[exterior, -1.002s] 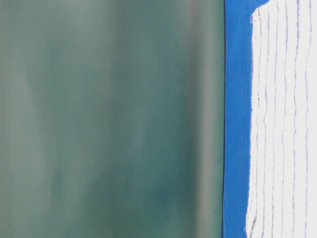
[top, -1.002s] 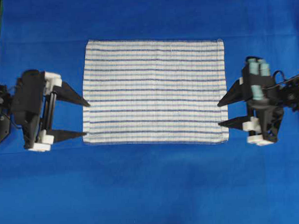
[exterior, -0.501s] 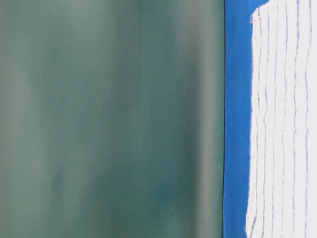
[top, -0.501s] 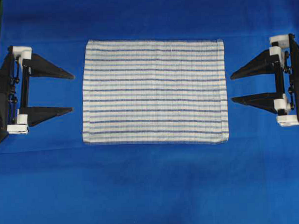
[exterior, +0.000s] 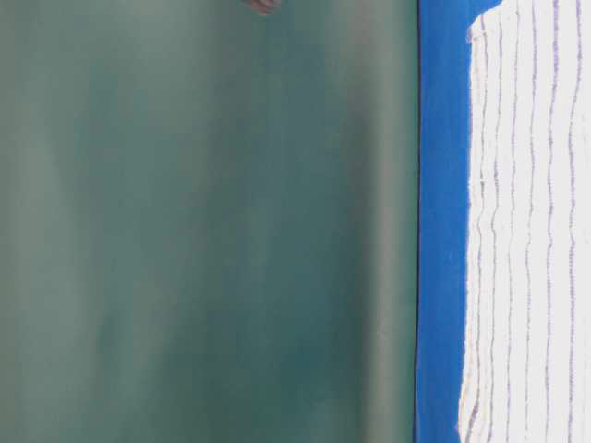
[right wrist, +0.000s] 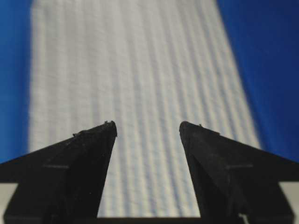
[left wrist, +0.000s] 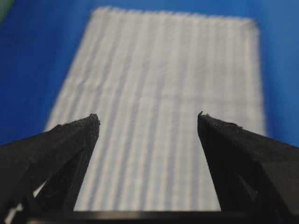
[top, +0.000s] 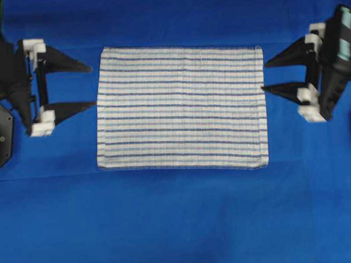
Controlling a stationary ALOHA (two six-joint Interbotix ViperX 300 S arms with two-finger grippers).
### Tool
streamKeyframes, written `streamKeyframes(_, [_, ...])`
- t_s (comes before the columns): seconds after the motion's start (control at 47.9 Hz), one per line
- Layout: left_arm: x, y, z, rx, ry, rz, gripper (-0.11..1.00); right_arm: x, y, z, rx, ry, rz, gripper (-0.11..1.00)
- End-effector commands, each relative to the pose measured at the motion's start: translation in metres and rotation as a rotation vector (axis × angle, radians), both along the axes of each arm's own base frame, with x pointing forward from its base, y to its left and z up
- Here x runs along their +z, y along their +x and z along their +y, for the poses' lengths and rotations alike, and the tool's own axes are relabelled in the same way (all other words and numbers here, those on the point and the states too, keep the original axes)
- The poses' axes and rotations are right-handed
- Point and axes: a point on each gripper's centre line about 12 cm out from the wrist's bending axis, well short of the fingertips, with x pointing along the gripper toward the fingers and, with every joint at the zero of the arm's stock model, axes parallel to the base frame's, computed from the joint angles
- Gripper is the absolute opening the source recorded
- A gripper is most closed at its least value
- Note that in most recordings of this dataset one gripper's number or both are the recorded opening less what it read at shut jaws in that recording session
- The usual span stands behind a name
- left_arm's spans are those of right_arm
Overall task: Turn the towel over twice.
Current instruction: 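Move both grippers to the towel's far corners and pinch them, then lift the far corners with both grippers and pull upward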
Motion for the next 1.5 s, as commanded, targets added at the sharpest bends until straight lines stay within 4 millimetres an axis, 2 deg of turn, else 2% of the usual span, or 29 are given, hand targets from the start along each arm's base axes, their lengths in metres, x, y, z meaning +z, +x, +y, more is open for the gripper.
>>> streamKeyframes(0.0, [-0.005,0.005,0.013,0.047,0.016,0.010,0.81,-0.010,0.002,-0.019,-0.065,0.004,0.031,0.62])
streamKeyframes(0.313, [-0.052,0.021,0.067,0.206,0.052,0.109,0.82,-0.064,0.006,-0.074,-0.213,0.032,0.128,0.62])
streamKeyframes(0.48, [-0.078,0.034,0.087,0.248,0.035,0.159,0.81,-0.090,0.007,-0.093,-0.247,0.049,0.159,0.62])
streamKeyframes(0.793, [-0.130,0.045,0.117,0.314,-0.001,0.252,0.81,-0.134,0.006,-0.115,-0.286,0.097,0.213,0.62])
streamKeyframes(0.939, [-0.142,0.046,0.125,0.331,-0.014,0.278,0.80,-0.146,0.007,-0.118,-0.287,0.109,0.226,0.61])
streamKeyframes(1.086, [-0.146,0.045,0.128,0.339,-0.021,0.292,0.76,-0.151,0.009,-0.120,-0.284,0.112,0.238,0.60])
streamKeyframes(1.148, [-0.148,0.043,0.129,0.343,-0.029,0.308,0.70,-0.151,0.010,-0.120,-0.283,0.110,0.237,0.57])
streamKeyframes(1.211, [-0.150,0.041,0.129,0.344,-0.037,0.326,0.55,-0.151,0.009,-0.120,-0.280,0.107,0.240,0.50])
streamKeyframes(1.294, [-0.152,0.041,0.128,0.339,-0.040,0.351,0.28,-0.151,0.009,-0.120,-0.277,0.102,0.242,0.29])
streamKeyframes(1.378, [-0.154,0.040,0.127,0.332,-0.037,0.372,0.08,-0.151,0.009,-0.120,-0.276,0.101,0.242,0.08])
streamKeyframes(1.42, [-0.155,0.039,0.127,0.332,-0.038,0.377,0.02,-0.151,0.010,-0.120,-0.274,0.100,0.243,0.07])
streamKeyframes(1.482, [-0.155,0.039,0.127,0.331,-0.038,0.380,0.01,-0.151,0.009,-0.120,-0.276,0.101,0.242,0.07])
